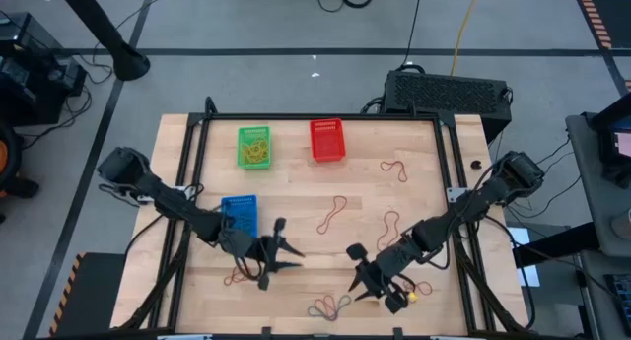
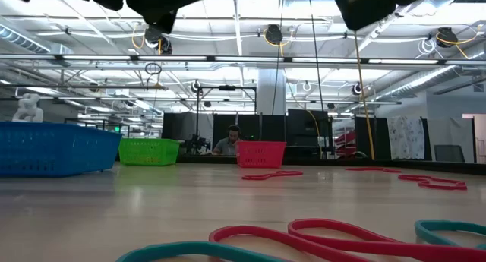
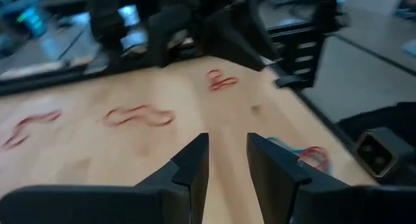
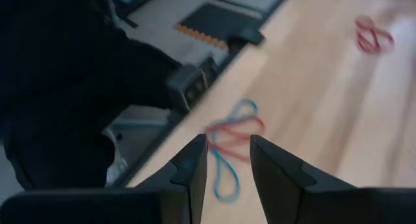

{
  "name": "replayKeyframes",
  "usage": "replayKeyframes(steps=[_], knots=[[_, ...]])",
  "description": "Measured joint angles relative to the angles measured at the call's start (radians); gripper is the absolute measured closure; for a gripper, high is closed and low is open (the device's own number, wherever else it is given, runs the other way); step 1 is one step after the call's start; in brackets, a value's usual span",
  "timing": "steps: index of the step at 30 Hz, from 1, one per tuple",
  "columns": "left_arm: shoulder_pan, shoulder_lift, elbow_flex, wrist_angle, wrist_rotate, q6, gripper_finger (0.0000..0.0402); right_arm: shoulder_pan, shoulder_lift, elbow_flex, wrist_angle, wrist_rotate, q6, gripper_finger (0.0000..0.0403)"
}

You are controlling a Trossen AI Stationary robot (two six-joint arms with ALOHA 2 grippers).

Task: Sort rubber bands into baskets
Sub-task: Put the blue rubber band into the blue bin

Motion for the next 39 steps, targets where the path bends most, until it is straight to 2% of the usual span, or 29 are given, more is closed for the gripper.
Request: replayKeyframes(steps=[2, 6, 11, 19, 32, 35, 39], knots=[[-0.001, 0.062, 0.000, 0.103, 0.044, 0.038, 0.0290, 0.015, 0.026, 0.000, 0.061, 0.009, -0.003, 0.0293], [0.001, 0.132, -0.001, 0.209, 0.103, 0.070, 0.0290, 0.034, 0.120, 0.001, 0.191, 0.037, -0.003, 0.0293], [0.002, 0.138, -0.001, 0.232, 0.120, 0.068, 0.0290, 0.040, 0.264, 0.004, 0.291, 0.031, -0.007, 0.0293], [0.002, 0.138, -0.001, 0.241, 0.121, 0.066, 0.0290, 0.039, 0.394, 0.057, 0.297, 0.032, -0.030, 0.0293], [0.002, 0.137, 0.000, 0.259, 0.142, 0.066, 0.0290, 0.040, 0.465, 0.061, 0.276, 0.040, -0.031, 0.0295], [0.002, 0.137, 0.000, 0.259, 0.143, 0.067, 0.0290, 0.040, 0.462, 0.061, 0.257, 0.040, -0.028, 0.0314], [0.002, 0.137, 0.000, 0.258, 0.143, 0.067, 0.0290, 0.045, 0.456, 0.061, 0.245, 0.028, -0.005, 0.0377]])
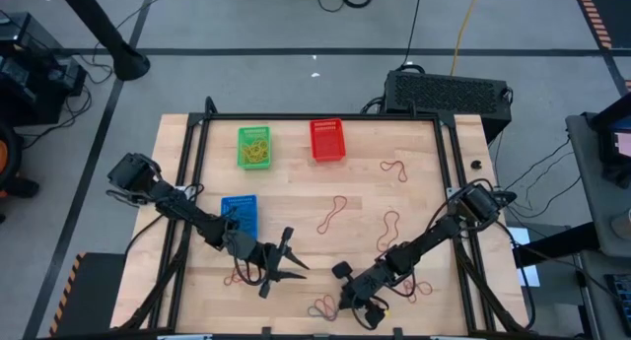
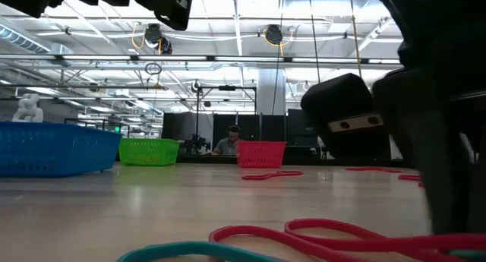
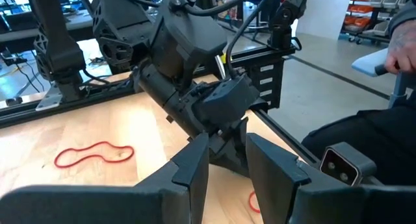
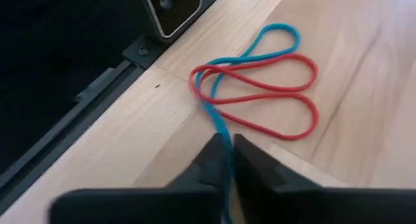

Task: Sort rubber bands into baskets
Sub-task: Put the blue rubber band into the blue bin

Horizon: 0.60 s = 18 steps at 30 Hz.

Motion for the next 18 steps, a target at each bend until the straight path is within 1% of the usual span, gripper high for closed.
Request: replayKeyframes(steps=[2, 4, 7, 12, 18], knots=[[0.000, 0.000, 0.000, -0.002, 0.000, 0.001, 0.0290, 0.000, -0.001, 0.000, -0.005, -0.015, 0.016, 0.0395], [0.000, 0.000, 0.000, -0.009, 0.000, 0.001, 0.0290, -0.001, -0.008, 0.000, -0.015, -0.023, 0.049, 0.0395], [0.000, 0.000, 0.000, -0.011, 0.000, 0.001, 0.0290, 0.001, -0.044, -0.004, -0.068, -0.031, 0.055, 0.0400], [0.000, 0.000, 0.000, -0.012, 0.000, 0.026, 0.0290, -0.008, -0.169, -0.005, -0.162, -0.029, 0.014, 0.0402], [0.011, 0.000, 0.001, -0.028, 0.000, 0.021, 0.0290, -0.021, -0.303, -0.005, -0.165, -0.022, -0.048, 0.0402]])
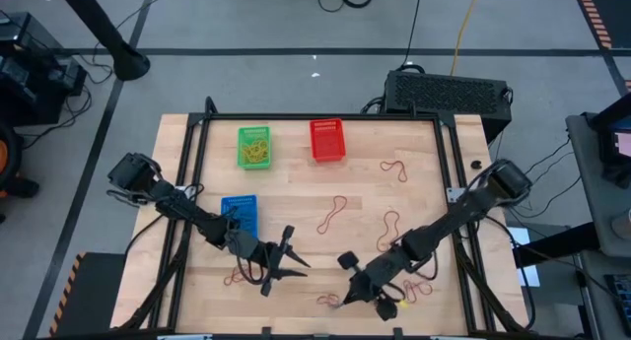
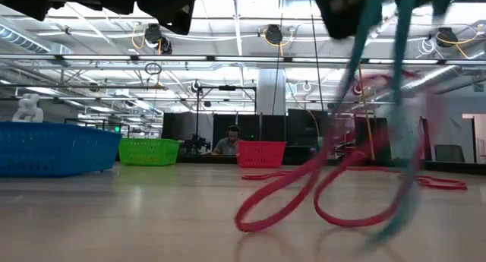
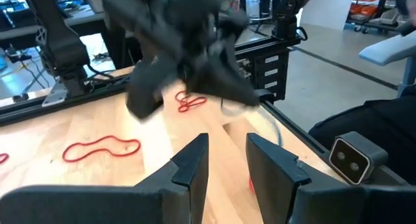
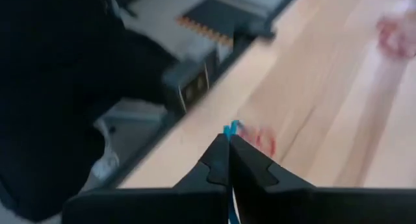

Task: Sort rubber bands into baskets
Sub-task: Put the blue rubber band into the blue bin

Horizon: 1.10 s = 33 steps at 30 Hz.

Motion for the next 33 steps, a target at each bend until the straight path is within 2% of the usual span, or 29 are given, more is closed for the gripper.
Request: replayKeyframes(steps=[9, 15, 21, 33], knots=[[0.001, 0.000, 0.000, 0.000, 0.029, -0.005, 0.0290, -0.023, -0.099, 0.001, 0.029, 0.004, -0.043, 0.0403], [0.015, 0.000, 0.000, 0.027, 0.073, -0.176, 0.0290, -0.056, -0.093, 0.001, 0.030, 0.125, -0.116, 0.0403], [0.037, 0.001, 0.000, 0.028, 0.082, -0.262, 0.0290, -0.098, -0.091, 0.001, 0.038, 0.128, -0.163, 0.0403], [0.085, 0.161, 0.026, 0.169, 0.073, -0.257, 0.0290, -0.139, -0.091, 0.001, 0.051, 0.130, -0.160, 0.0402]])
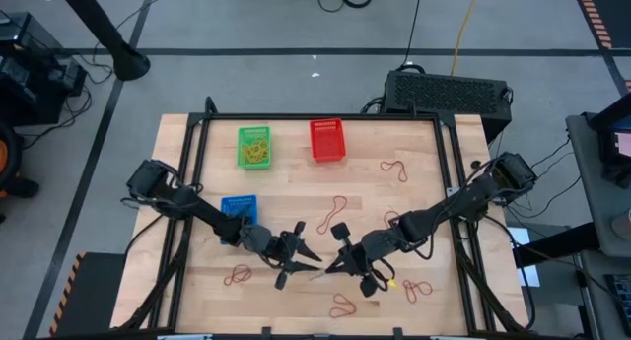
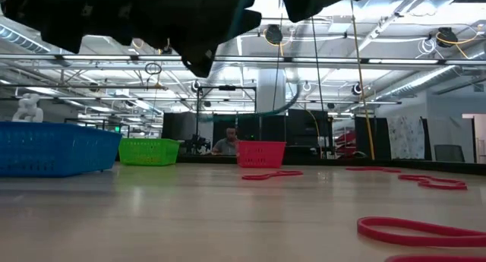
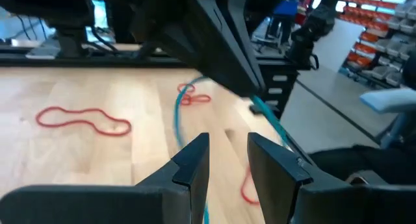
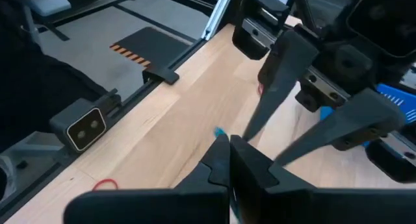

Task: Sort rubber bands into baskets
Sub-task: Put the blue rubber band into the blue bin

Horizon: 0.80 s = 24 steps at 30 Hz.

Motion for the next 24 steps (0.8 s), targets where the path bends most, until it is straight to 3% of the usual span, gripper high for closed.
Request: replayKeyframes(steps=[18, 24], knots=[[0.021, 0.010, 0.008, -0.028, 0.022, -0.008, 0.0290, -0.018, 0.000, 0.000, -0.084, 0.010, 0.096, 0.0402], [0.020, 0.010, 0.008, -0.047, 0.028, -0.010, 0.0290, -0.019, 0.000, 0.000, -0.076, 0.125, 0.103, 0.0402]])
